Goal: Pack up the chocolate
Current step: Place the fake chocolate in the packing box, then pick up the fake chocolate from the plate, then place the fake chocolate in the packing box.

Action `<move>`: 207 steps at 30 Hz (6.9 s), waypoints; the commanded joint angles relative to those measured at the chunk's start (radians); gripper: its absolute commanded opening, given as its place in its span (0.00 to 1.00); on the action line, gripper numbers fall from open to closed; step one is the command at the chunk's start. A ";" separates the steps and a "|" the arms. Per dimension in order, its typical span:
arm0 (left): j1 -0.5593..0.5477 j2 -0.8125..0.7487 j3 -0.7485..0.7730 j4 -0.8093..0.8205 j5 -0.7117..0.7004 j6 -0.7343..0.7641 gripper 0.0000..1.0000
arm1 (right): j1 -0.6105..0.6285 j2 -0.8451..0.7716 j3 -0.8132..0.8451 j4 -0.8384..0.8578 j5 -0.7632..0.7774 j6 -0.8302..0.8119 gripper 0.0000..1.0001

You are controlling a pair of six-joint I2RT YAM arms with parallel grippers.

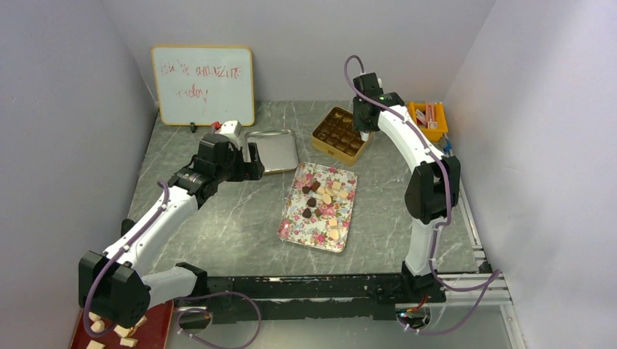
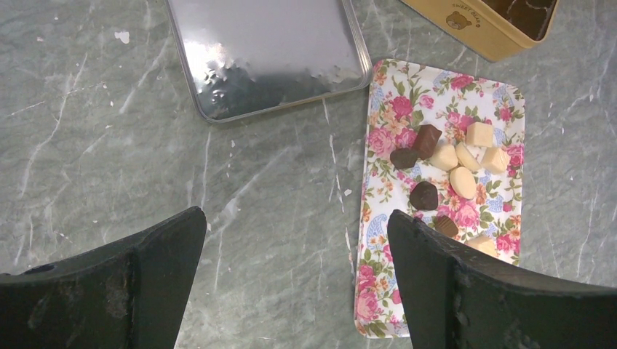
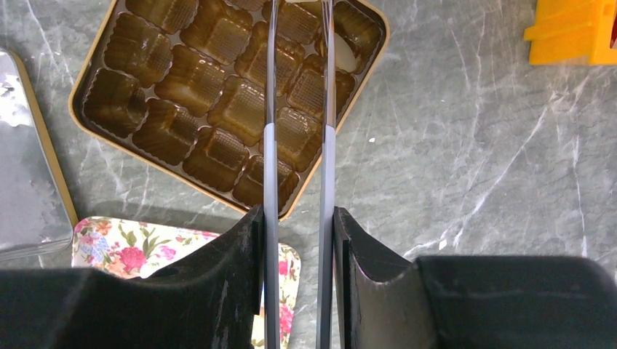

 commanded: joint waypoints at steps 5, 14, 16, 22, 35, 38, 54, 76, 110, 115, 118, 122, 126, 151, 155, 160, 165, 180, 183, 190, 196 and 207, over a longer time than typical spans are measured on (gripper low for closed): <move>-0.004 -0.003 0.014 0.035 -0.001 -0.020 1.00 | -0.007 -0.025 0.013 0.050 -0.019 -0.018 0.36; -0.004 -0.009 0.012 0.037 0.004 -0.026 1.00 | -0.006 -0.043 -0.003 0.050 -0.018 -0.020 0.42; -0.004 -0.012 0.011 0.034 0.005 -0.026 1.00 | -0.005 -0.047 -0.007 0.053 -0.018 -0.019 0.42; -0.005 -0.016 0.011 0.031 0.002 -0.023 1.00 | -0.006 -0.062 -0.009 0.057 -0.018 -0.020 0.41; -0.005 -0.014 0.006 0.031 0.000 -0.019 1.00 | 0.066 -0.203 -0.022 -0.011 -0.011 -0.040 0.23; -0.005 -0.016 0.005 0.030 -0.001 -0.017 1.00 | 0.134 -0.290 -0.095 -0.032 0.006 -0.039 0.22; -0.008 -0.012 0.007 0.029 0.004 -0.020 1.00 | 0.528 -0.719 -0.491 -0.274 0.028 0.244 0.23; -0.018 -0.014 0.006 0.027 0.003 -0.024 1.00 | 0.825 -0.788 -0.704 -0.380 0.016 0.603 0.28; -0.022 -0.016 -0.009 0.038 0.031 -0.010 1.00 | 0.889 -0.750 -0.746 -0.396 0.088 0.712 0.42; -0.022 -0.020 -0.010 0.034 0.030 -0.005 1.00 | 0.889 -0.729 -0.747 -0.378 0.089 0.706 0.42; -0.022 -0.021 -0.010 0.034 0.028 -0.003 1.00 | 0.890 -0.721 -0.748 -0.365 0.092 0.701 0.42; -0.022 -0.019 -0.008 0.034 0.030 0.003 1.00 | 0.889 -0.705 -0.746 -0.359 0.099 0.701 0.43; -0.022 -0.014 -0.005 0.035 0.031 0.006 1.00 | 0.889 -0.696 -0.751 -0.346 0.099 0.702 0.43; -0.022 0.005 -0.006 0.044 0.037 0.021 1.00 | 0.887 -0.652 -0.791 -0.302 0.116 0.705 0.29; -0.022 0.007 -0.004 0.046 0.038 0.021 1.00 | 0.888 -0.651 -0.775 -0.320 0.126 0.711 0.10; -0.022 0.007 -0.004 0.047 0.037 0.021 1.00 | 0.887 -0.640 -0.690 -0.360 0.157 0.704 0.00; -0.022 0.006 -0.001 0.046 0.029 0.022 1.00 | 0.887 -0.592 -0.555 -0.396 0.201 0.673 0.00; -0.022 -0.009 -0.006 0.040 0.023 0.017 1.00 | 0.479 -0.452 -0.277 -0.192 0.197 0.259 0.00; -0.022 -0.008 -0.001 0.037 0.022 0.017 1.00 | 0.382 -0.361 -0.219 -0.124 0.176 0.173 0.00; -0.022 -0.017 -0.003 0.026 0.009 0.014 1.00 | 0.227 -0.161 -0.043 -0.016 0.118 0.074 0.00; -0.022 -0.024 -0.007 0.018 -0.002 0.014 1.00 | 0.156 0.013 0.138 -0.004 0.097 0.035 0.00; -0.022 -0.035 -0.017 0.011 -0.002 0.005 1.00 | 0.071 0.161 0.280 -0.010 0.064 0.011 0.00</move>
